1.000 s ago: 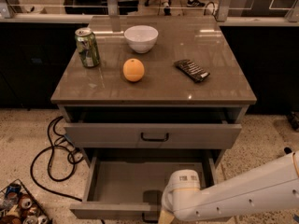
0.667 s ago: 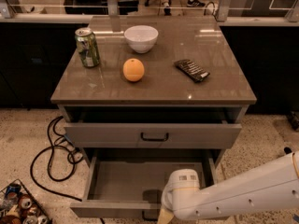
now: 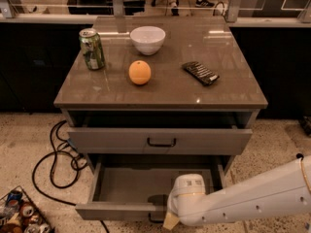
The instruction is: Close middle drawer
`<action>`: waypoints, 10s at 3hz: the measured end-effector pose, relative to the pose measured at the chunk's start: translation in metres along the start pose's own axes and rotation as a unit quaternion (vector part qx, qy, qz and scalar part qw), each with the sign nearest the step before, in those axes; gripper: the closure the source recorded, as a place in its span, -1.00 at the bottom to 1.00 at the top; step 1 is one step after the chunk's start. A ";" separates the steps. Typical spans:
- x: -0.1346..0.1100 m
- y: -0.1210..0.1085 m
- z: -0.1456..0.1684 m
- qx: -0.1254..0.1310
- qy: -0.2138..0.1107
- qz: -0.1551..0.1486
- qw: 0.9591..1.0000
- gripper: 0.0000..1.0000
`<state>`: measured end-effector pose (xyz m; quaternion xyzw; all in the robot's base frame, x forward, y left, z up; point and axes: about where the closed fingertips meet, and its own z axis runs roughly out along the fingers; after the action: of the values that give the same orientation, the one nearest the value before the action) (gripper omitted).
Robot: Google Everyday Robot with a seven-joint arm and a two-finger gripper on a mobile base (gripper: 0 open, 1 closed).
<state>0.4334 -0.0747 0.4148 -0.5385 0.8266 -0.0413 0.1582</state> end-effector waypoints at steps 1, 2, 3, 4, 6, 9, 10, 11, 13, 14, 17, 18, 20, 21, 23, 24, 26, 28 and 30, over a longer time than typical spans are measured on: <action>0.000 0.000 0.000 0.000 0.000 0.000 1.000 1.00; -0.002 -0.019 0.009 0.023 0.007 0.015 1.000 1.00; -0.002 -0.019 0.009 0.024 0.007 0.015 1.000 1.00; -0.003 -0.033 0.015 0.041 0.013 0.028 0.999 1.00; -0.004 -0.041 0.017 0.050 0.017 0.034 0.998 1.00; -0.004 -0.050 0.019 0.063 0.022 0.044 0.997 1.00; -0.004 -0.051 0.019 0.063 0.023 0.044 0.997 1.00; -0.004 -0.051 0.019 0.063 0.023 0.044 0.997 1.00; -0.004 -0.051 0.019 0.063 0.023 0.044 0.997 1.00; -0.004 -0.051 0.019 0.063 0.023 0.044 0.997 1.00; -0.004 -0.051 0.019 0.063 0.023 0.044 0.997 0.71; -0.004 -0.051 0.019 0.063 0.023 0.044 0.997 0.22; -0.004 -0.051 0.019 0.063 0.023 0.044 0.997 -0.69; -0.004 -0.051 0.019 0.063 0.023 0.044 0.997 -1.00; 0.000 -0.051 -0.002 0.083 0.019 0.044 0.995 -1.00; 0.012 -0.048 -0.055 0.126 0.026 0.045 0.991 -0.96; 0.043 -0.041 -0.086 0.093 0.001 0.029 0.995 0.09; 0.044 -0.041 -0.085 0.093 0.001 0.029 0.995 0.98; 0.044 -0.008 -0.026 0.054 -0.010 0.006 0.998 1.00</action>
Offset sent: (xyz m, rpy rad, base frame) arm 0.2306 -0.0719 -0.0241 -0.2620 -0.4253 -0.5382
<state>0.4161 -0.1204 0.4316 -0.5245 0.8248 -0.0793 0.1957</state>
